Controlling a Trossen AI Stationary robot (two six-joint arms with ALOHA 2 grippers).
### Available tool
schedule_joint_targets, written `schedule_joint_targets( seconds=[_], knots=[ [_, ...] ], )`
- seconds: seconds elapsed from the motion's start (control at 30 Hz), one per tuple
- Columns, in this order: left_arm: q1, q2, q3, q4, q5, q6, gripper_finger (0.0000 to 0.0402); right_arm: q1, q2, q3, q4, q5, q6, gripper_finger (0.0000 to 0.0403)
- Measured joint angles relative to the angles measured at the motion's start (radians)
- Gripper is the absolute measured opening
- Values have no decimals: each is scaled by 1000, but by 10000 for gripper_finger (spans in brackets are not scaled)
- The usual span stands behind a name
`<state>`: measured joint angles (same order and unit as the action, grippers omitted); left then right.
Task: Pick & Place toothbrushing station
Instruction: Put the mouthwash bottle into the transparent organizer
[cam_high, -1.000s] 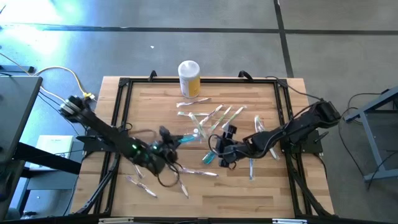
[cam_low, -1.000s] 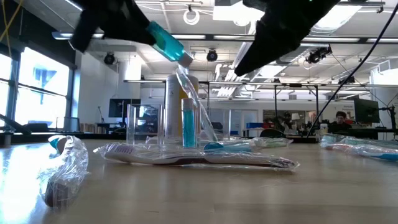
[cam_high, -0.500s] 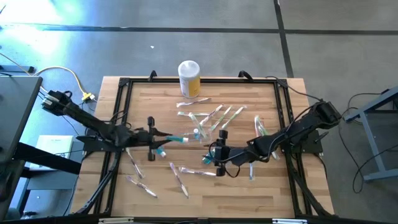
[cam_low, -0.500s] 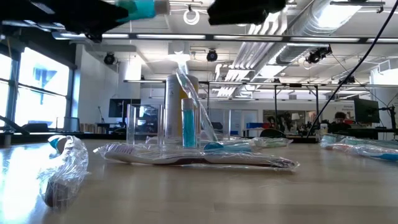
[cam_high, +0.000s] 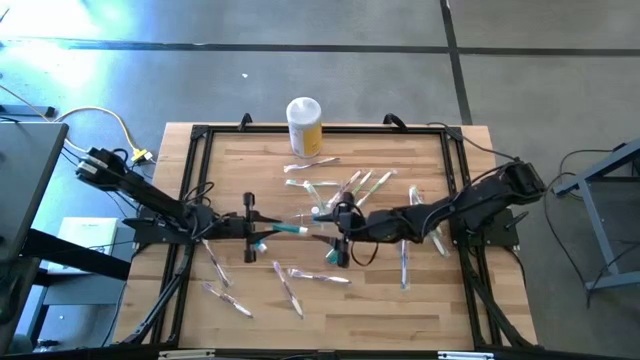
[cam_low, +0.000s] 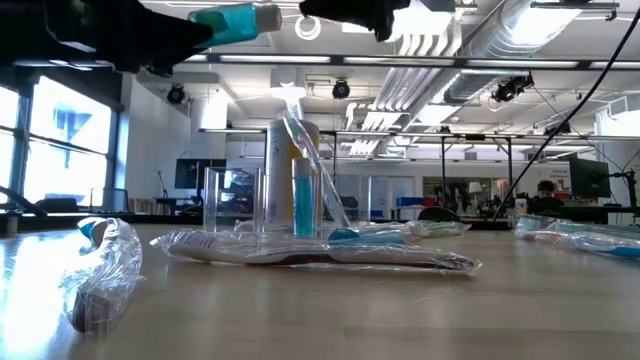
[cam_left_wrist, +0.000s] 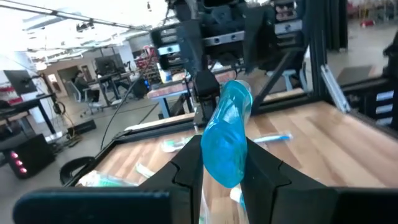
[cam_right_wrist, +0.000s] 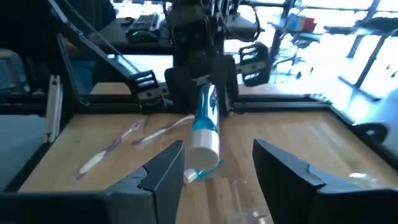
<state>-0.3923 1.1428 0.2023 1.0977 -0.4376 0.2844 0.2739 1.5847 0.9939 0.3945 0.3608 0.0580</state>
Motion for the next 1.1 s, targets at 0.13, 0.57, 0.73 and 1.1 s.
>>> schedule_joint_targets(
  seconds=[0.13,0.57,0.73,1.1],
  knots=[
    [0,15,13,2,-13,6,77,-11,39,0,24,-20,7,214],
    [0,15,14,4,-17,6,70,-27,93,-1,158,-58,-54,318],
    [0,15,14,11,-18,6,72,-50,93,-1,156,-89,-51,308],
    [0,15,14,30,-18,0,74,-86,93,-1,142,-133,-6,280]
  ],
)
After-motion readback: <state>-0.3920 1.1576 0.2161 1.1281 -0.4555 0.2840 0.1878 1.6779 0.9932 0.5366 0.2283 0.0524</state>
